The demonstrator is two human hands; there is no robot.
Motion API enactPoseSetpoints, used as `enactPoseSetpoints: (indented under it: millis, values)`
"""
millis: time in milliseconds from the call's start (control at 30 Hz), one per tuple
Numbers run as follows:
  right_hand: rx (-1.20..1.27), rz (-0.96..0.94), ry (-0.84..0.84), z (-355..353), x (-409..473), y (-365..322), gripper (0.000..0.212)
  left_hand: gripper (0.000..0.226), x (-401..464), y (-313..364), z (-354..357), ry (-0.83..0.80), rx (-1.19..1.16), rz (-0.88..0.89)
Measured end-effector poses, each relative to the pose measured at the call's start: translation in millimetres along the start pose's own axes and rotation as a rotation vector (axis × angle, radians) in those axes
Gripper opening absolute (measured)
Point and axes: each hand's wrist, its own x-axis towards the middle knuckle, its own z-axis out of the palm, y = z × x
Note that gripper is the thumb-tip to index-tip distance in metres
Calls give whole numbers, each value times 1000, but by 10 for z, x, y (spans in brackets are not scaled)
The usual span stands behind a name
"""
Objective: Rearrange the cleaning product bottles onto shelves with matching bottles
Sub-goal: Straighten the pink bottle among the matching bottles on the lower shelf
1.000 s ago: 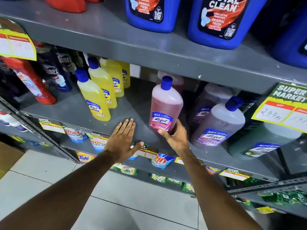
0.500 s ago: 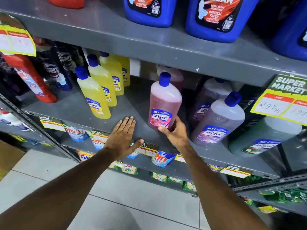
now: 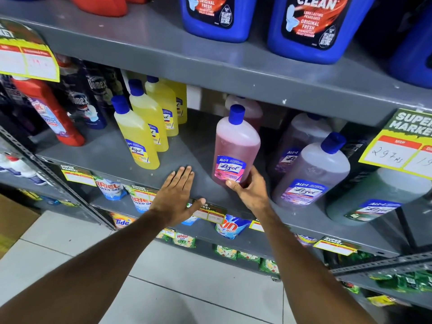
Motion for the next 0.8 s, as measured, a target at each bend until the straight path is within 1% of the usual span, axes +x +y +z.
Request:
enactPoseSetpoints:
  millis: [300, 433, 533, 567, 633, 733, 800]
  values:
    - [-6, 21, -16, -11, 5, 5, 74, 100, -4, -10, 26, 13, -18, -1]
    - [14, 37, 21, 8, -18, -15, 83, 96, 7, 10, -25, -17, -4, -5]
    - [11, 44, 65, 30, -100, -44, 96, 98, 21, 53, -153, -94, -31, -23]
    - [9, 43, 101, 40, -155, -64, 102, 98, -5, 86, -207, -98, -50, -30]
    - [7, 21, 218, 74, -298, -127, 109, 96, -124, 181, -352, -35, -89, -40]
    - [-40, -18, 412, 147, -646, -234, 106, 93, -376, 328, -650, 82, -96, -26]
    - [-84, -33, 441, 199, -909, -318, 103, 92, -581, 375, -907, 105, -84, -45]
